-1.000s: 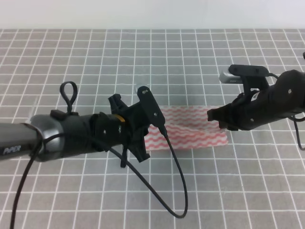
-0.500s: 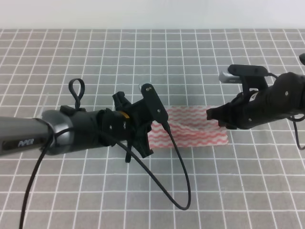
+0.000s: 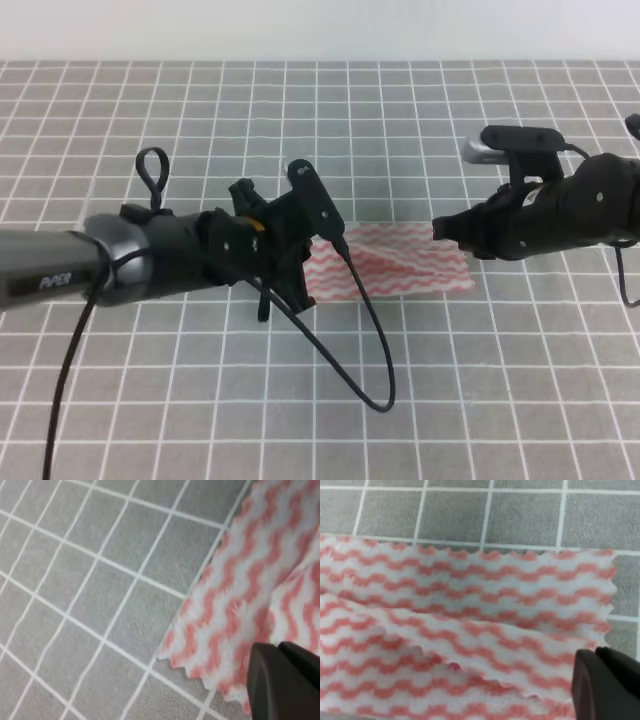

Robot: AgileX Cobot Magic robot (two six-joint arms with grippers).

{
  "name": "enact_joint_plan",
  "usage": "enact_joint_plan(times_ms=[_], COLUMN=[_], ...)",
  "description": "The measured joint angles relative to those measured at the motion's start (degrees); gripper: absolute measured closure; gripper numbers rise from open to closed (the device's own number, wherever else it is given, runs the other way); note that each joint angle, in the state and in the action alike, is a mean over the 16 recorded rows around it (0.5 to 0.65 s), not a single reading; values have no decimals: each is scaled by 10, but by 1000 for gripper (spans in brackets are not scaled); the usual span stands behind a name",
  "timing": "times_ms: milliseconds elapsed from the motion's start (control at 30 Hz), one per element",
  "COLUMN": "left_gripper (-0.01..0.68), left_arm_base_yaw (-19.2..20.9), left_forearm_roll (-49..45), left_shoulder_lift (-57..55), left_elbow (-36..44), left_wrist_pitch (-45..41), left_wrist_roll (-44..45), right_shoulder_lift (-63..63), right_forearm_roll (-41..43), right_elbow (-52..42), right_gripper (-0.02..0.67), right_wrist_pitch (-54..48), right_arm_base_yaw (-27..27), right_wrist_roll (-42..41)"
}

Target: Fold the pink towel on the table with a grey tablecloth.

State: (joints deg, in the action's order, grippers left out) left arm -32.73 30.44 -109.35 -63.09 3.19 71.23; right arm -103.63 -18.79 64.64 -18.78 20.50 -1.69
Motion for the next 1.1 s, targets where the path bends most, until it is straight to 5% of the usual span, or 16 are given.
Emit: enact_joint_plan(times_ms=[367,800,1100], left_gripper=[674,674,674], left_arm_base_yaw=[2,2,2], left_forearm_roll=[-5,-13,-12], left_shoulder_lift=[-12,-17,-18], left_elbow=[-12,-12,-12], left_wrist_pitch=[4,12,12], left_wrist_roll=[3,3,2], right_shoulder_lift=[-2,-26,-52], right_forearm_roll=[1,-22,-42], right_elbow=[0,4,23], right_gripper=[639,478,442], right_wrist_pitch=[14,9,-9], right_arm_base_yaw=[0,0,0], right_wrist_roll=[-20,-28,-28])
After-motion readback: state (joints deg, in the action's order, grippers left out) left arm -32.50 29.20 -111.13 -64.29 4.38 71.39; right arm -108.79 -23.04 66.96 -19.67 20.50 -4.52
